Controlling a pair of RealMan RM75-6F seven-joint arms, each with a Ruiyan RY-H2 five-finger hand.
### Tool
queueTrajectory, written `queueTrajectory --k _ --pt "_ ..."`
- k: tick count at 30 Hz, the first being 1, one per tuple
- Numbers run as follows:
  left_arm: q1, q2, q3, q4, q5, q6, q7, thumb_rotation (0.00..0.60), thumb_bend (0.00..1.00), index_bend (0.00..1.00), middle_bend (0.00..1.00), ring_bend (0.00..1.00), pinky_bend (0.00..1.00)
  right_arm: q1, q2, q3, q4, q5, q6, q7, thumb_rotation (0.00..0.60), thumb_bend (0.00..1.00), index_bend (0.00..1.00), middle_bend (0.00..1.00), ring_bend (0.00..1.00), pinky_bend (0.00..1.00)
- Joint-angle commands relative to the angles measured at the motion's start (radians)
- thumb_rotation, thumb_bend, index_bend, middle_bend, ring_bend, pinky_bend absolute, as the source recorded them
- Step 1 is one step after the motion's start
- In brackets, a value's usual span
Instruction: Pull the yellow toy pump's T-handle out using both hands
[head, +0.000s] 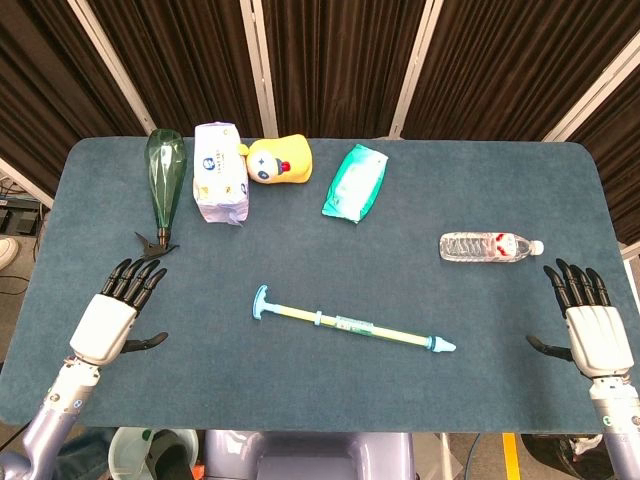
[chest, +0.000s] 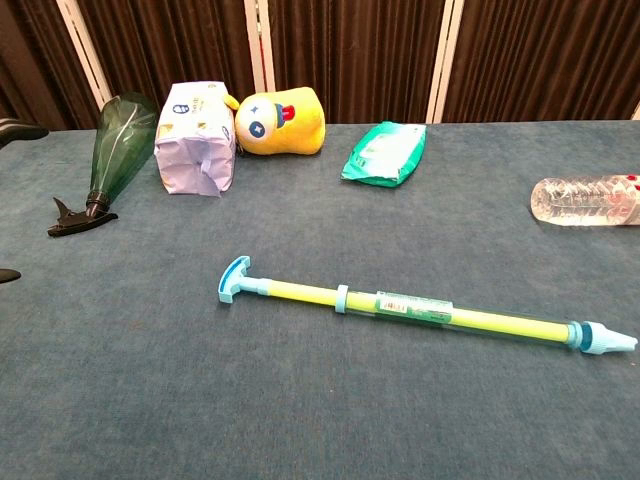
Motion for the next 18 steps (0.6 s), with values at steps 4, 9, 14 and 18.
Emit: queueTrajectory --k 4,9,14,18 --pt "-0.001 -0.003 0.001 0.000 -0.002 -0.006 0.004 0.600 0.00 0.00 0.03 0.00 0.06 0.002 -0.002 0.001 0.003 0.002 -0.003 0.000 0.600 0.02 0.01 0.00 0.00 0.00" --pt "-0.003 -0.010 0.002 0.001 0.002 -0.010 0.008 0.600 0.00 0.00 0.03 0.00 0.06 0.003 -0.031 -0.003 0.010 0.000 -0.005 -0.017 0.600 0.08 0.08 0.00 0.00 0.00" --pt "-0.006 -0.016 0.004 0.005 0.006 -0.011 0.000 0.600 0.00 0.00 0.03 0.00 0.06 -0.005 -0.179 -0.019 0.073 -0.063 0.073 -0.077 0.600 0.16 0.25 0.00 0.00 0.00" --pt "-0.009 -0.018 0.016 0.007 0.018 -0.016 -0.008 0.600 0.00 0.00 0.03 0.00 0.06 -0.005 -0.269 -0.032 0.120 -0.090 0.092 -0.095 0.600 0.22 0.38 0.00 0.00 0.00"
